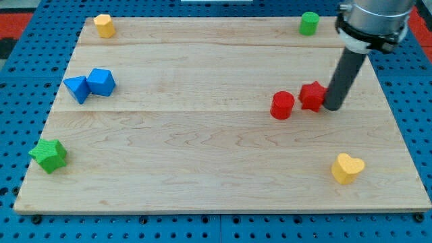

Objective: Slightly push the red star into the red circle

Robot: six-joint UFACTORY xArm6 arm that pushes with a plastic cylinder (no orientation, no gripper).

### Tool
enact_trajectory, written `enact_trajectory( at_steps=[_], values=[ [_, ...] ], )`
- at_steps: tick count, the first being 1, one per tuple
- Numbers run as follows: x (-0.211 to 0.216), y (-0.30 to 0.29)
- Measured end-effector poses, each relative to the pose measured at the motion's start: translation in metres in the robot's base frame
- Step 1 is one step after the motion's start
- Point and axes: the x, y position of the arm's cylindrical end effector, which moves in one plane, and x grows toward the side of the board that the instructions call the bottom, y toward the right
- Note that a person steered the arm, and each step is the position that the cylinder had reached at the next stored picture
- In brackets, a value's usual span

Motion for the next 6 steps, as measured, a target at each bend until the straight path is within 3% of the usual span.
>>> enact_trajectory(
  at_steps=[1, 2, 3, 4, 5, 6],
  values=[
    [-0.001, -0.012],
    [-0.009, 0.030],
    [-0.038, 0.010],
    [-0.038, -0.032],
    [-0.035, -0.028],
    [0.003, 0.051]
  ],
)
